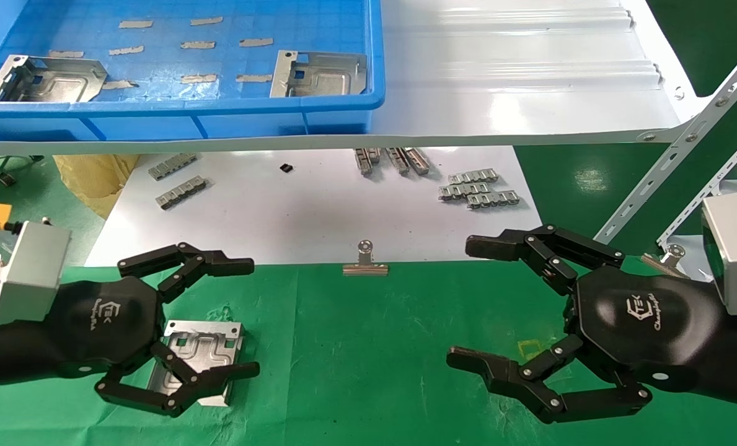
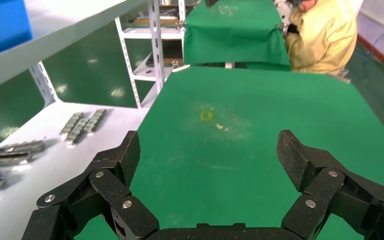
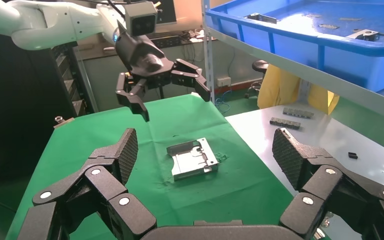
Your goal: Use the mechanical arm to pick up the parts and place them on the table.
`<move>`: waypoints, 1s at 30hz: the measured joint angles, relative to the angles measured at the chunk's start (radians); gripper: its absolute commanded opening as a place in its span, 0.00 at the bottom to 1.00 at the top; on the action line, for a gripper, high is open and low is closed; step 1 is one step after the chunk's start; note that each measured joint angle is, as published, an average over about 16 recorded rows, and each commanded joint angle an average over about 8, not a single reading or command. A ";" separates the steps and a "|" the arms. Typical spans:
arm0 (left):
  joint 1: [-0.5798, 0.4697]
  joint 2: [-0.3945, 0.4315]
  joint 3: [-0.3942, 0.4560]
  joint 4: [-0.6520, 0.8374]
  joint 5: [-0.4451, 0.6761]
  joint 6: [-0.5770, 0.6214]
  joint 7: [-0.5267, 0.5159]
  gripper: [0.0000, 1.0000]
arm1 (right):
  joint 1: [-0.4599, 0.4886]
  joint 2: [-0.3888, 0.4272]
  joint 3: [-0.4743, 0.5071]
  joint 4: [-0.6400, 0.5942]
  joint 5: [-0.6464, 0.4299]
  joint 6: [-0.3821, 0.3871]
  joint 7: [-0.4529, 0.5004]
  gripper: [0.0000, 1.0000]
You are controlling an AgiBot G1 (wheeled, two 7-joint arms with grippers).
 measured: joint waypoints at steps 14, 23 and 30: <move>0.129 -0.016 -0.179 -0.193 -0.012 -0.024 -0.158 1.00 | 0.000 0.000 0.000 0.000 0.000 0.000 0.000 1.00; 0.199 -0.025 -0.275 -0.298 -0.019 -0.037 -0.241 1.00 | 0.000 0.000 0.000 0.000 0.000 0.000 0.000 1.00; 0.222 -0.028 -0.307 -0.333 -0.022 -0.041 -0.266 1.00 | 0.000 0.000 0.000 0.000 0.000 0.000 0.000 1.00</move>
